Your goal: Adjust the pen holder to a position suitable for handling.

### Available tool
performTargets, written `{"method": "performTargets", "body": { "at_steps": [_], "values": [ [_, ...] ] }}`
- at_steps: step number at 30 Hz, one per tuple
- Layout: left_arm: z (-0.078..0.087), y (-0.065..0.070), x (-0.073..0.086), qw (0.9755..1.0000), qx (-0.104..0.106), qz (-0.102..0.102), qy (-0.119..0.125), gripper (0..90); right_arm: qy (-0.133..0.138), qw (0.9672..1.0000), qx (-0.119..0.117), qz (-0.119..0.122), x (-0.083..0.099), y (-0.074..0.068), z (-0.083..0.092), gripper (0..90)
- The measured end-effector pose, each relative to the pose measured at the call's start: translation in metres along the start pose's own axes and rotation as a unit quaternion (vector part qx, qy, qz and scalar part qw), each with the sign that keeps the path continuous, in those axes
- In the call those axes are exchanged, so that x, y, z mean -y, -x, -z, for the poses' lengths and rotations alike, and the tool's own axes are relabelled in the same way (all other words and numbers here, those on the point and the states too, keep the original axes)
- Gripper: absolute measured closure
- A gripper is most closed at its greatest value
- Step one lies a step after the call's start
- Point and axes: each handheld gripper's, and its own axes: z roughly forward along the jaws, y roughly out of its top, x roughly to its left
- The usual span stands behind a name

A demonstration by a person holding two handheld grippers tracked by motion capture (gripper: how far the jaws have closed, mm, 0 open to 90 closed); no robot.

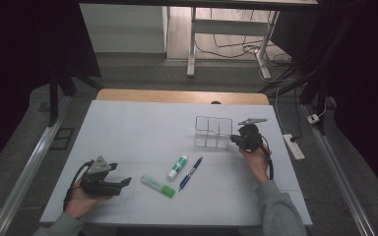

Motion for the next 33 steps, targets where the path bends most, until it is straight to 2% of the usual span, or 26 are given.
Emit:
{"method": "performTargets", "body": {
  "at_steps": [14,33],
  "values": [
    [-0.001,0.000,0.000,1.0000,0.000,-0.002,-0.003,21.3,0.003,0.9998,-0.006,0.020,-0.016,-0.023,-0.019,89.7],
    [-0.001,0.000,0.000,1.0000,-0.001,-0.003,-0.003,21.3,0.014,0.9992,-0.024,0.028,-0.031,-0.047,-0.037,89.7]
  ]
}}
